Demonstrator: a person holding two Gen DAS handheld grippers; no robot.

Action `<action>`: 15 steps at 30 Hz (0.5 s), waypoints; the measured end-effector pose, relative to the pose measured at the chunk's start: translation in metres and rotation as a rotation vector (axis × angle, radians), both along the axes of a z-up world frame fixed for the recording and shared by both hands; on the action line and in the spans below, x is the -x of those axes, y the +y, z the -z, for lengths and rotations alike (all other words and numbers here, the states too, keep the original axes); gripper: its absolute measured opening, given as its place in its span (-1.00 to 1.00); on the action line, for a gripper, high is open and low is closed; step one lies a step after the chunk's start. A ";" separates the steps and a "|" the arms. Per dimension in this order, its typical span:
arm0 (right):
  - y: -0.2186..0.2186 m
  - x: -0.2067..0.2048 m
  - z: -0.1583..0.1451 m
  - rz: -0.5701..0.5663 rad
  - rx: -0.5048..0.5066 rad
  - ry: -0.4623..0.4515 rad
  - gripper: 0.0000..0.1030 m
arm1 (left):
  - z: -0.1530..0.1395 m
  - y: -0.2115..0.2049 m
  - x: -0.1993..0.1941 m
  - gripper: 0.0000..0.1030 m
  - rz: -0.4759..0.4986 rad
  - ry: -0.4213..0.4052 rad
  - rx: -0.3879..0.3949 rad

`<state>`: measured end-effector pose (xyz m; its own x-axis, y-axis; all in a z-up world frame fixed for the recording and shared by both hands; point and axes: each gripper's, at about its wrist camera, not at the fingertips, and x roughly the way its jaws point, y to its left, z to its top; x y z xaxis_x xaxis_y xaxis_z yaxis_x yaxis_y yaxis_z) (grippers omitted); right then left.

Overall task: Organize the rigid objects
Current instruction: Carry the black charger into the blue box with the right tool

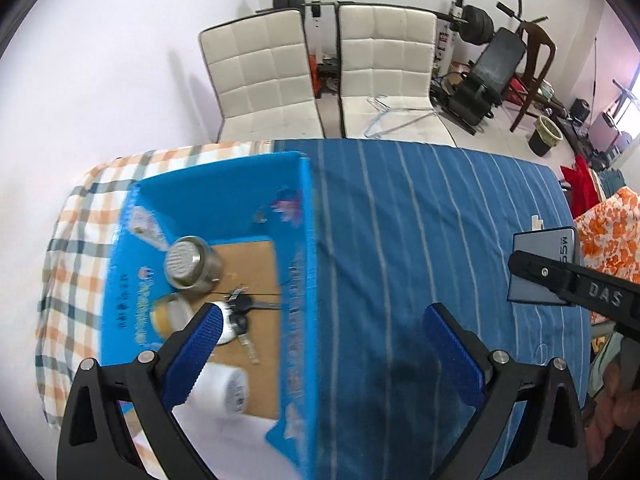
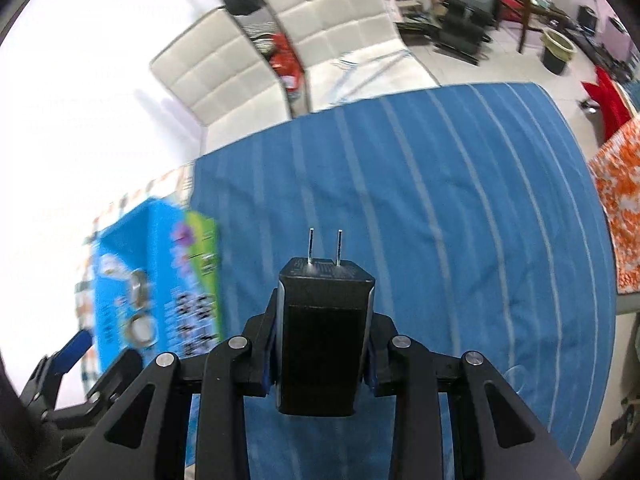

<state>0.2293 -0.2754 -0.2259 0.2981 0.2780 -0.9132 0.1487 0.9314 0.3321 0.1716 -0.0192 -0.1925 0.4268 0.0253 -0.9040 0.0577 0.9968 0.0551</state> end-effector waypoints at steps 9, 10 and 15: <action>0.100 0.021 -0.047 -0.143 -0.055 -0.058 -0.33 | -0.019 0.070 0.012 1.00 -0.067 -0.032 -0.057; 0.108 0.020 -0.048 -0.154 -0.056 -0.058 -0.33 | -0.018 0.079 0.013 1.00 -0.081 -0.034 -0.063; 0.154 0.013 -0.048 -0.196 -0.057 -0.054 -0.33 | -0.006 0.118 0.010 1.00 -0.138 -0.018 -0.048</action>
